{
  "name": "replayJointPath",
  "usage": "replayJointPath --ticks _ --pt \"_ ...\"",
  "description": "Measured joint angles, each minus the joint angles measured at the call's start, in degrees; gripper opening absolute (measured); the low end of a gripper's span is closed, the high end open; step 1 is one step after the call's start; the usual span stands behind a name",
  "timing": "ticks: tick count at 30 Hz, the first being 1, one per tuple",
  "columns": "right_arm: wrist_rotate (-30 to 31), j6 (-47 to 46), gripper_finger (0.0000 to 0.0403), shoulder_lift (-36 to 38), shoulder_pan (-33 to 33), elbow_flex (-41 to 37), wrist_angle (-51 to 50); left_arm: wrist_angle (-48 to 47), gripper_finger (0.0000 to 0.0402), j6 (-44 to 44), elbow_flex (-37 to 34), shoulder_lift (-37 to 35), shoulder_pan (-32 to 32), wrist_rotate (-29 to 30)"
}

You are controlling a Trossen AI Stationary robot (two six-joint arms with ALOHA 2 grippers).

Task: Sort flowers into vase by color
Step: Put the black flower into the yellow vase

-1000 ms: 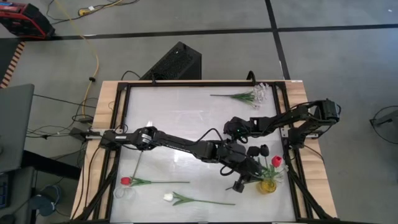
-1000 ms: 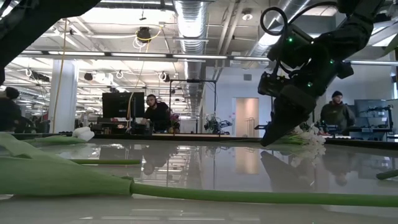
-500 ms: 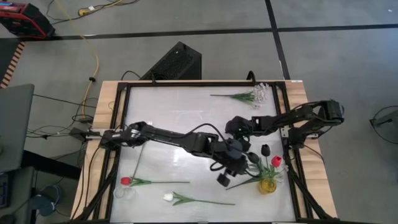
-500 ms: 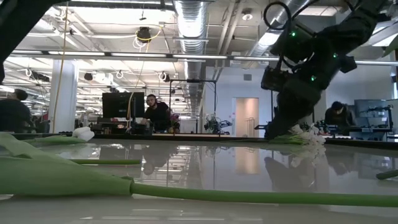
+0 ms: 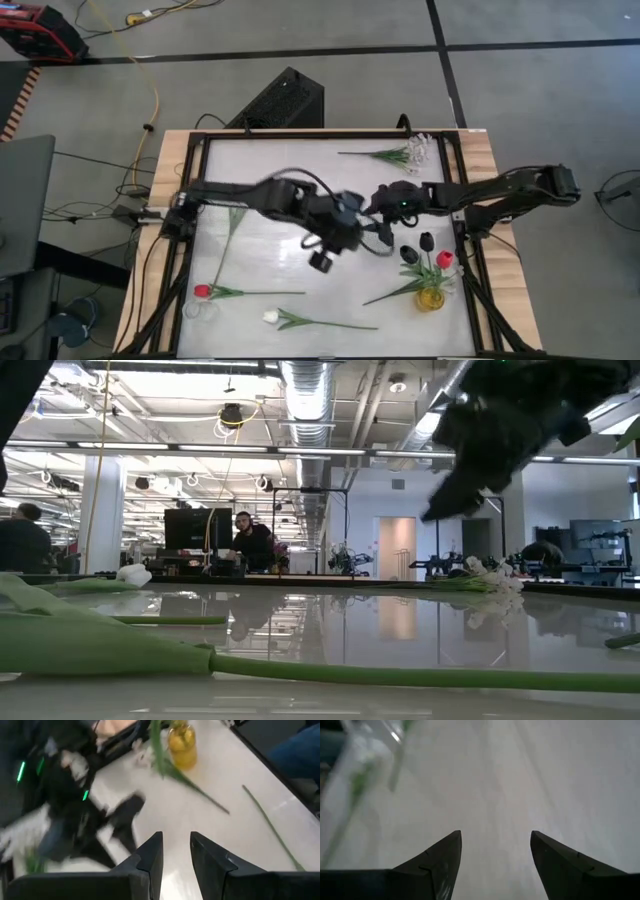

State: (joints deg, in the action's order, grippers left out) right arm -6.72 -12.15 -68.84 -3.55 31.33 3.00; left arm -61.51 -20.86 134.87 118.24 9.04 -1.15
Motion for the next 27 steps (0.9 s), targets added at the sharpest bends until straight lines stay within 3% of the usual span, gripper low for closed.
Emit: replayJointPath --ticks 8,12,20,27 --pt "-7.0 0.1 0.0265 3.6 5.0 0.0 17.1 -3.4 0.0087 2.8 0.0 -3.2 -2.7 -1.2" --pt "-7.3 0.0 0.0265 6.3 9.0 0.0 19.4 -1.0 0.0087 3.9 -2.5 -3.0 -3.2 -3.1" --pt "-7.5 -1.0 0.0265 11.0 17.7 0.0 24.2 2.1 0.0087 5.8 -11.5 -3.6 -3.3 -1.1" --pt "-7.3 0.0 0.0265 13.1 23.5 0.0 27.6 2.4 0.0087 5.9 -13.7 -3.9 -3.3 -1.2"
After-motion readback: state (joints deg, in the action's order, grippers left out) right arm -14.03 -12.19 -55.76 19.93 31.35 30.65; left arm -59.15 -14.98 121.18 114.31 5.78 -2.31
